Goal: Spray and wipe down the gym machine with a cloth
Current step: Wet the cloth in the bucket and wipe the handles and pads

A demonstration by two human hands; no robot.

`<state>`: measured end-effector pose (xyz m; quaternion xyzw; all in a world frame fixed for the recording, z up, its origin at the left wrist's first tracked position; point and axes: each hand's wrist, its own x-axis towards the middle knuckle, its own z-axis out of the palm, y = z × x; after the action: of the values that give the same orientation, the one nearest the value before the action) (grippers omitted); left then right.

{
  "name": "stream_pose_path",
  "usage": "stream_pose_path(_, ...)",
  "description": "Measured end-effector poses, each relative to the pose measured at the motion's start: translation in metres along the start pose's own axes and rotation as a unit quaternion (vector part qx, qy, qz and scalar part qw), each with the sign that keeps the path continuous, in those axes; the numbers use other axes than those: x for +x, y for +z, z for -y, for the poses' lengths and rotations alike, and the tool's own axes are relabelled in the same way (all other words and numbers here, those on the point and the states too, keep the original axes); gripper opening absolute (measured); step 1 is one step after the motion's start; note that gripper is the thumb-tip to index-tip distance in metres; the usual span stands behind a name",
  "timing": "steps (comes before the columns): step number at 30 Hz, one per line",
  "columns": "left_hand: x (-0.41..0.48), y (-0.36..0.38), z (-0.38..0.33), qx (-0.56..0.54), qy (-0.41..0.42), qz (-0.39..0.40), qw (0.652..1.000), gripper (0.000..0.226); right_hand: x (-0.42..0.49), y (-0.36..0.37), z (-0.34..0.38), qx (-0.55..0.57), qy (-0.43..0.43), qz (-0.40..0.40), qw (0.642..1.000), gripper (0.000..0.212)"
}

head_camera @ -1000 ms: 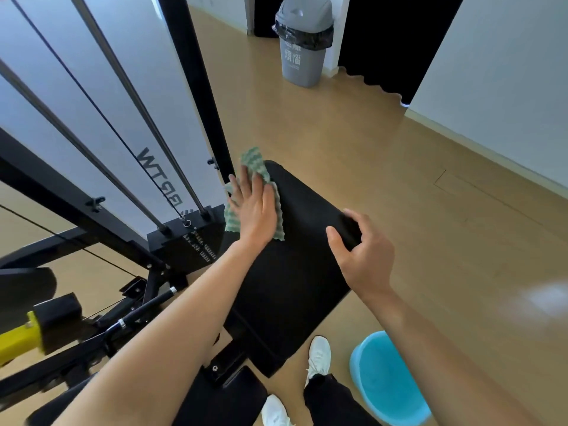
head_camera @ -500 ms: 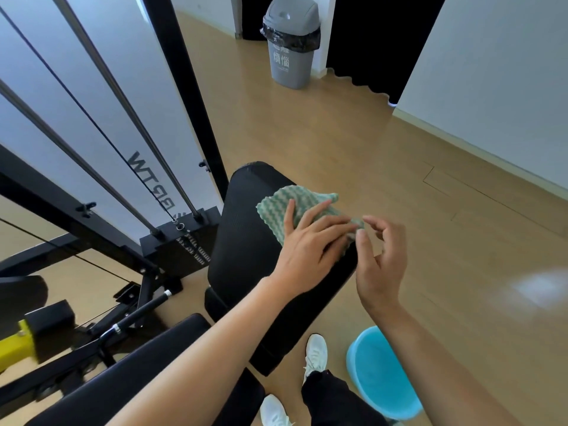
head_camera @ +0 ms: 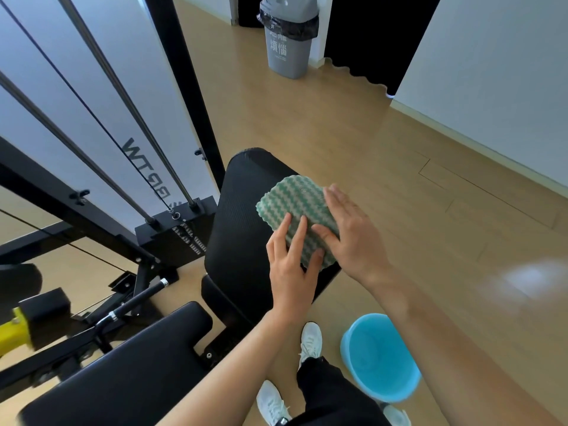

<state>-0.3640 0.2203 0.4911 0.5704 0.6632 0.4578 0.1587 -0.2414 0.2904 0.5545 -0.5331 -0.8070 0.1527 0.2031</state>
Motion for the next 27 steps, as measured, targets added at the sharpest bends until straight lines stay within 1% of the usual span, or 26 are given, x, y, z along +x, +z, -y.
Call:
stream_pose_path(3, -0.015, 0.005, 0.002, 0.001, 0.036, 0.004, 0.999, 0.057, -0.029, 0.009, -0.004, 0.078, 0.060, -0.046, 0.994, 0.074)
stream_pose_path(5, -0.030, 0.009, 0.009, -0.003, 0.064, 0.001, 0.998, 0.051, -0.051, 0.019, -0.002, 0.133, 0.119, -0.078, 0.981, 0.076)
stream_pose_path(7, -0.044, 0.013, 0.017, -0.015, 0.076, -0.009, 0.997, 0.041, -0.071, 0.031, 0.003, 0.167, 0.181, -0.101, 0.964, 0.077)
stream_pose_path(9, -0.055, 0.016, 0.026, -0.022, 0.065, -0.017, 0.998, 0.024, -0.090, 0.044, 0.007, 0.179, 0.227, -0.104, 0.952, 0.070)
stream_pose_path(10, -0.060, 0.016, 0.031, -0.020, 0.056, -0.015, 0.998, 0.018, -0.098, 0.051, 0.008, 0.180, 0.243, -0.094, 0.949, 0.061)
stream_pose_path(12, -0.068, 0.016, 0.041, -0.010, 0.037, 0.004, 0.999, 0.015, -0.110, 0.062, 0.007, 0.184, 0.266, -0.072, 0.944, 0.037)
stream_pose_path(13, -0.071, 0.015, 0.047, -0.004, 0.026, 0.019, 0.999, 0.016, -0.115, 0.063, 0.007, 0.191, 0.270, -0.068, 0.941, 0.031)
stream_pose_path(14, -0.075, 0.012, 0.053, 0.003, 0.015, 0.035, 0.999, 0.018, -0.119, 0.063, 0.009, 0.199, 0.268, -0.070, 0.940, 0.034)
stream_pose_path(15, -0.078, 0.010, 0.060, 0.012, -0.002, 0.050, 0.999, 0.018, -0.122, 0.062, 0.012, 0.203, 0.261, -0.075, 0.941, 0.045)
stream_pose_path(16, -0.082, 0.008, 0.067, 0.019, -0.025, 0.062, 0.998, 0.019, -0.125, 0.060, 0.015, 0.192, 0.243, -0.090, 0.946, 0.058)
stream_pose_path(17, -0.085, 0.007, 0.073, 0.021, -0.051, 0.073, 0.996, 0.019, -0.128, 0.058, 0.018, 0.166, 0.213, -0.114, 0.956, 0.065)
stream_pose_path(18, -0.089, 0.005, 0.078, 0.018, -0.074, 0.083, 0.994, 0.019, -0.130, 0.057, 0.021, 0.131, 0.161, -0.143, 0.968, 0.065)
stream_pose_path(19, -0.093, 0.004, 0.082, 0.012, -0.092, 0.091, 0.992, 0.018, -0.130, 0.058, 0.022, 0.095, 0.092, -0.166, 0.977, 0.058)
stream_pose_path(20, -0.097, 0.003, 0.084, 0.006, -0.106, 0.096, 0.990, 0.016, -0.130, 0.061, 0.021, 0.061, 0.017, -0.172, 0.983, 0.048)
stream_pose_path(21, -0.101, 0.002, 0.086, 0.000, -0.120, 0.096, 0.988, 0.015, -0.127, 0.066, 0.019, 0.034, -0.051, -0.159, 0.985, 0.039)
stream_pose_path(22, -0.104, 0.000, 0.088, -0.005, -0.135, 0.094, 0.986, 0.014, -0.124, 0.071, 0.016, 0.011, -0.103, -0.129, 0.986, 0.033)
stream_pose_path(24, -0.110, -0.003, 0.091, -0.023, -0.170, 0.079, 0.982, 0.012, -0.118, 0.081, 0.010, -0.049, -0.161, -0.031, 0.985, 0.031)
stream_pose_path(25, -0.114, -0.004, 0.093, -0.039, -0.193, 0.071, 0.978, 0.014, -0.115, 0.085, 0.010, -0.097, -0.180, 0.019, 0.979, 0.034)
stream_pose_path(27, -0.120, -0.006, 0.096, -0.067, -0.239, 0.053, 0.967, 0.027, -0.112, 0.093, 0.012, -0.191, -0.208, 0.096, 0.954, 0.041)
